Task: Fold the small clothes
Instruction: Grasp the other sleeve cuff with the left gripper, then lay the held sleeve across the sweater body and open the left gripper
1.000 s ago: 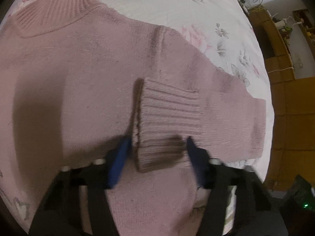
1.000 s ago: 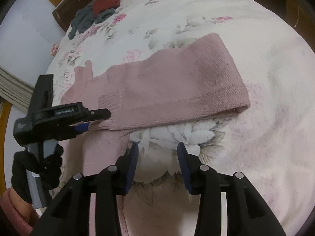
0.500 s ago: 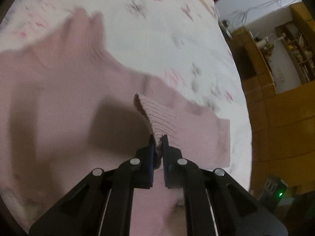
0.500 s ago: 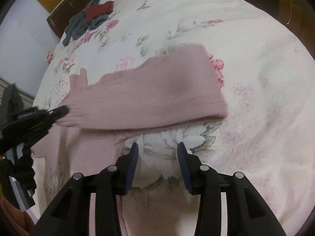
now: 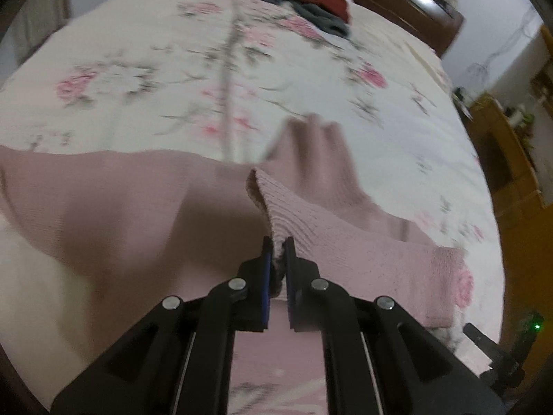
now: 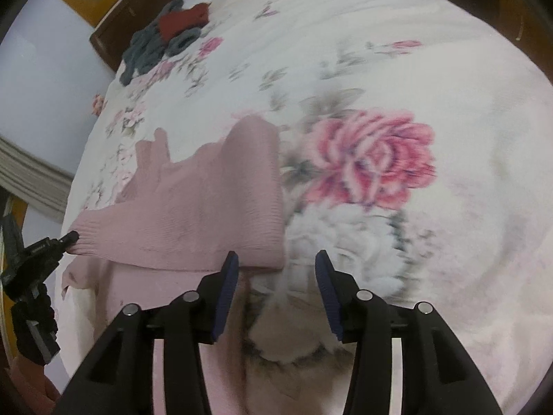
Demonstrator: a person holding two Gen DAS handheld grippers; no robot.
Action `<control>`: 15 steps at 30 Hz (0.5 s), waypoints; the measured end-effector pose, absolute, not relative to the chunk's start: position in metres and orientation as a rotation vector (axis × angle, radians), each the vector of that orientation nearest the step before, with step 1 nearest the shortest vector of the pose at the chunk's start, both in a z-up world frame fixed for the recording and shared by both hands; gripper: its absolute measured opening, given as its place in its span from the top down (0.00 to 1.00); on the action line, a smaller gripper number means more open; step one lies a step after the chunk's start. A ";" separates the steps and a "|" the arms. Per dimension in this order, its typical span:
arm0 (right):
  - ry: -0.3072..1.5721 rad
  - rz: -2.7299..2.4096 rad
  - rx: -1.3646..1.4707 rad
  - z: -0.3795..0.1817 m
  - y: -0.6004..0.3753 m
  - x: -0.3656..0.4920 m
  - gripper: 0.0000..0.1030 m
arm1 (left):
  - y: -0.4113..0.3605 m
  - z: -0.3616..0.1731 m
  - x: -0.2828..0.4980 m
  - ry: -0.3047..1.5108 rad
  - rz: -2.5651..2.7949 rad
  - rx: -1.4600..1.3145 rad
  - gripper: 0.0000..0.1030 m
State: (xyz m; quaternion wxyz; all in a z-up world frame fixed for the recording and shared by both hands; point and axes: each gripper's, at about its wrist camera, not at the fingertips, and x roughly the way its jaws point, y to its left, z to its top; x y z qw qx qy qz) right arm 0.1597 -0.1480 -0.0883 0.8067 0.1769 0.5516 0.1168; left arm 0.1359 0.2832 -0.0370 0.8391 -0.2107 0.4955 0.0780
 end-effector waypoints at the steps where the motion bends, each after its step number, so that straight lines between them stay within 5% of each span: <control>1: 1.186 0.261 0.379 -0.090 -0.144 0.162 0.54 | 0.297 -0.039 0.133 1.046 0.195 -0.453 0.95; 15: 1.335 0.261 0.322 -0.141 -0.096 0.190 0.60 | 0.350 -0.133 0.128 1.223 0.306 -0.420 0.94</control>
